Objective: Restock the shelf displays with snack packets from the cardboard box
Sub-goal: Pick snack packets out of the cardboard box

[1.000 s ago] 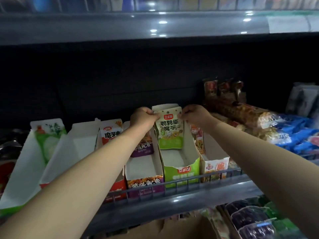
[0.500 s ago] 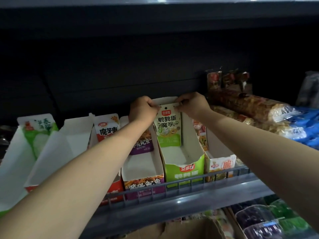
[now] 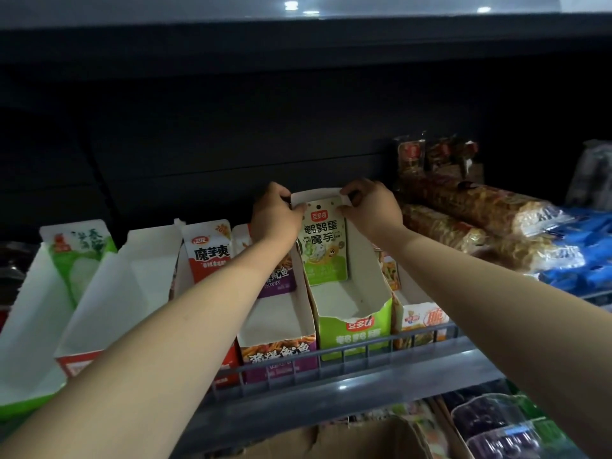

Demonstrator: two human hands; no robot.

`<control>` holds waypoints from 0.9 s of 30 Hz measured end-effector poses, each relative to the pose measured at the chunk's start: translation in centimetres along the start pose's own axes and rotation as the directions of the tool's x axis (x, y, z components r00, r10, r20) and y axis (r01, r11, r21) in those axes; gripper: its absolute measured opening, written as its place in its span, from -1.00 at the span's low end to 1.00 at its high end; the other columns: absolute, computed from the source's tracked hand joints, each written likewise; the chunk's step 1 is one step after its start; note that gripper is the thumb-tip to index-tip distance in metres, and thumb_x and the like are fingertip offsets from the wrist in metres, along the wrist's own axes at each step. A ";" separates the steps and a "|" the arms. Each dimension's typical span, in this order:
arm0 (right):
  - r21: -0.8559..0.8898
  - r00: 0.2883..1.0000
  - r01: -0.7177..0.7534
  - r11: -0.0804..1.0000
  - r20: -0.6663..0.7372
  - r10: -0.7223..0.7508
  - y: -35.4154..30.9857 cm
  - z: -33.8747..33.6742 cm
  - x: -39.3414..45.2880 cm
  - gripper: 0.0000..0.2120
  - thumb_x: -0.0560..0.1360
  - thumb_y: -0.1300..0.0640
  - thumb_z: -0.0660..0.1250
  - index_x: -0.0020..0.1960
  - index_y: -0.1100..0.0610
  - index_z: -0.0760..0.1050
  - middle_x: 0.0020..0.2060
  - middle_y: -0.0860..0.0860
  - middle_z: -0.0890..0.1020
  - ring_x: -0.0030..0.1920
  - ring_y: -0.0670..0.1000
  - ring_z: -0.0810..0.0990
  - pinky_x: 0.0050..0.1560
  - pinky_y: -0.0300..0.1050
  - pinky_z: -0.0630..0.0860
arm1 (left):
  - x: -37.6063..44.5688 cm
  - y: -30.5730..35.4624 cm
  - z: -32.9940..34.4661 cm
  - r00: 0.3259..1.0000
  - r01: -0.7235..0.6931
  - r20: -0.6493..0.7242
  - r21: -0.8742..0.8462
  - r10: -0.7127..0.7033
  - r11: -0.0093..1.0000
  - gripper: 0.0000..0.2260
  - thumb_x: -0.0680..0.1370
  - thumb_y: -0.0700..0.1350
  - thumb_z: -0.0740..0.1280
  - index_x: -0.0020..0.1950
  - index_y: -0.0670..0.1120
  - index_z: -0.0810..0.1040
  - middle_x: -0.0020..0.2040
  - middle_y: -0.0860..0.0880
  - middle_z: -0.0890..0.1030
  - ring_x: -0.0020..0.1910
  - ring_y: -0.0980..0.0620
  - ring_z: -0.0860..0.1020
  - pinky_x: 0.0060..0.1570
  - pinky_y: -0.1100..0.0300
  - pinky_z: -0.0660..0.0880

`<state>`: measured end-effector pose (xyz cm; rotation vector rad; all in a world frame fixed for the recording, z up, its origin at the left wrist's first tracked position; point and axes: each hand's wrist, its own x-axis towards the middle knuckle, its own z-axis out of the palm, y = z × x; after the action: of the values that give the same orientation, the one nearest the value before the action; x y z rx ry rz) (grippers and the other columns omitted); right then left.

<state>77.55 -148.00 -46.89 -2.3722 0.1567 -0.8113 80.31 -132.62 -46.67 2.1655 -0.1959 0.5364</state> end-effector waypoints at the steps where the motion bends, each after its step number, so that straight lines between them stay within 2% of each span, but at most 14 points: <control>1: -0.008 1.000 0.003 1.000 -0.008 -0.003 -0.2 -0.3 -0.5 -0.74 0.45 0.06 0.40 0.13 -0.01 0.53 0.09 0.04 0.51 -0.05 0.04 0.56 -0.06 -0.10 0.52 | -0.5 0.1 -0.3 1.000 -0.012 -0.007 -0.018 0.012 1.000 -0.74 0.51 -0.03 0.38 0.14 -0.07 0.45 0.04 -0.04 0.55 0.01 -0.01 0.53 -0.07 0.13 0.48; 6: 0.142 0.999 -0.002 0.990 -0.048 0.009 -2.0 -1.9 -4.1 -0.80 0.47 0.02 0.36 0.08 0.00 0.57 0.05 0.03 0.53 0.00 0.05 0.56 0.01 -0.05 0.51 | -4.9 1.2 -2.8 0.998 -0.066 -0.014 -0.165 0.064 0.984 -0.83 0.54 -0.07 0.34 0.10 -0.03 0.48 0.02 0.01 0.55 -0.05 0.08 0.53 -0.10 0.25 0.46; 11: 0.251 1.000 0.013 0.968 -0.025 -0.007 -4.3 -3.4 -10.5 -0.81 0.45 0.03 0.40 0.05 0.04 0.60 -0.08 -0.03 0.58 -0.13 -0.09 0.52 -0.20 -0.25 0.37 | -12.0 1.8 -6.9 0.998 -0.055 0.023 -0.267 0.063 0.962 -0.89 0.55 -0.10 0.33 0.07 -0.02 0.51 -0.07 0.12 0.53 -0.14 0.27 0.48 -0.26 0.53 0.38; 14: 0.297 0.998 0.006 0.955 0.056 -0.024 -5.2 -4.1 -15.3 -0.87 0.46 0.04 0.40 -0.01 0.02 0.59 -0.22 -0.10 0.56 -0.24 -0.18 0.49 -0.28 -0.34 0.37 | -16.3 1.2 -9.3 0.996 -0.047 0.063 -0.290 0.068 0.956 -0.92 0.55 -0.12 0.32 0.03 -0.03 0.52 -0.10 0.16 0.52 -0.14 0.27 0.48 -0.20 0.57 0.39; 17: 0.360 0.988 -0.047 0.932 0.154 -0.009 -5.4 -4.0 -20.2 -0.93 0.46 0.08 0.41 -0.06 0.02 0.59 -0.28 -0.06 0.55 -0.30 -0.16 0.48 -0.28 -0.34 0.39 | -20.1 -0.6 -10.7 0.993 0.024 0.121 -0.299 0.013 0.954 -0.95 0.55 -0.13 0.33 -0.01 -0.03 0.54 -0.13 0.13 0.55 -0.12 0.18 0.53 -0.16 0.44 0.44; 20: 0.378 0.972 -0.109 0.919 0.234 0.019 -5.0 -3.1 -24.7 -0.93 0.45 0.12 0.43 -0.06 0.05 0.61 -0.29 -0.05 0.59 -0.33 -0.22 0.50 -0.29 -0.44 0.37 | -23.5 -3.1 -11.2 0.980 0.127 0.185 -0.313 -0.071 0.941 -0.97 0.54 -0.16 0.33 -0.05 -0.07 0.56 -0.17 0.04 0.58 -0.12 0.04 0.57 -0.13 0.28 0.48; 23: 0.367 0.941 -0.215 0.905 0.327 0.090 -4.2 -1.8 -28.5 -0.92 0.44 0.14 0.44 -0.08 0.03 0.59 -0.23 0.00 0.63 -0.26 -0.15 0.53 -0.21 -0.41 0.40 | -26.7 -5.5 -11.0 0.954 0.231 0.248 -0.251 -0.168 0.940 -0.95 0.55 -0.12 0.32 -0.04 -0.05 0.57 -0.15 0.06 0.58 -0.13 0.09 0.55 -0.16 0.30 0.46; 27: 0.275 0.881 -0.314 0.909 0.441 0.171 -2.7 0.4 -32.9 -0.92 0.45 0.13 0.42 -0.06 0.02 0.61 -0.17 -0.02 0.64 -0.19 -0.10 0.53 -0.13 -0.31 0.42 | -31.0 -9.3 -9.3 0.899 0.356 0.320 -0.141 -0.298 0.924 -0.96 0.56 -0.14 0.32 -0.05 -0.04 0.56 -0.16 0.12 0.55 -0.14 0.13 0.52 -0.24 0.44 0.37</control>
<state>51.13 -135.90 -62.45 -2.0798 0.1290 -0.1858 52.74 -121.16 -62.22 2.0165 -0.0364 -0.0028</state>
